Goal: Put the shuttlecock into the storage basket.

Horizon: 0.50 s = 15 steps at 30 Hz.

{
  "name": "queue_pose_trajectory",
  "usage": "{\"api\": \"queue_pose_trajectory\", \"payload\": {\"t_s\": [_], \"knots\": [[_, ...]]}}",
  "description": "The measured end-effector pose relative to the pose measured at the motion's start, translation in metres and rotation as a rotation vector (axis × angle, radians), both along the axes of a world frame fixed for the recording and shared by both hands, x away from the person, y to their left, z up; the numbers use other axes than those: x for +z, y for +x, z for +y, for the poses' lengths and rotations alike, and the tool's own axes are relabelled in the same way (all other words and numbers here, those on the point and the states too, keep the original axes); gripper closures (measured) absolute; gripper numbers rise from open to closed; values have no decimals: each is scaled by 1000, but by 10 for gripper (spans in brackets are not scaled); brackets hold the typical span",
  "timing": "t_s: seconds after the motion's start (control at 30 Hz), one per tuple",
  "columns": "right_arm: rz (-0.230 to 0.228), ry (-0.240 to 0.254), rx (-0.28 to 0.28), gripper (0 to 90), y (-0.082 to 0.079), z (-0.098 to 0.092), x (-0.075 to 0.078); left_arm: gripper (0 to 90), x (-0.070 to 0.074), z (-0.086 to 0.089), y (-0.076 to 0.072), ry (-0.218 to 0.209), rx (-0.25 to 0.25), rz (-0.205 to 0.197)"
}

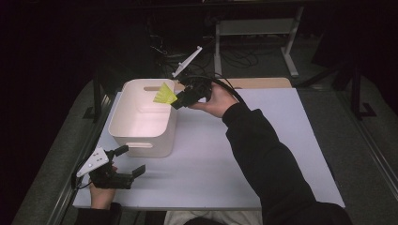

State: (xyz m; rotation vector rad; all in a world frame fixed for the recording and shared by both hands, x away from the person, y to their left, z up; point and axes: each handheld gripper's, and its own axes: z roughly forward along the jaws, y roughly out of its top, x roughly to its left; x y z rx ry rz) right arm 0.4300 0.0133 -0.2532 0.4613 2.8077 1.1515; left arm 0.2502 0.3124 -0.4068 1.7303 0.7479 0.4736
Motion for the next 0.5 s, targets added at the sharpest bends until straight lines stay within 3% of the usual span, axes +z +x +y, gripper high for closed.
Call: {"api": "queue_pose_trajectory", "payload": {"t_s": [0.5], "knots": [[5, 13, 31, 637, 0, 17, -3, 0, 0, 0, 0, 1, 3, 1]]}}
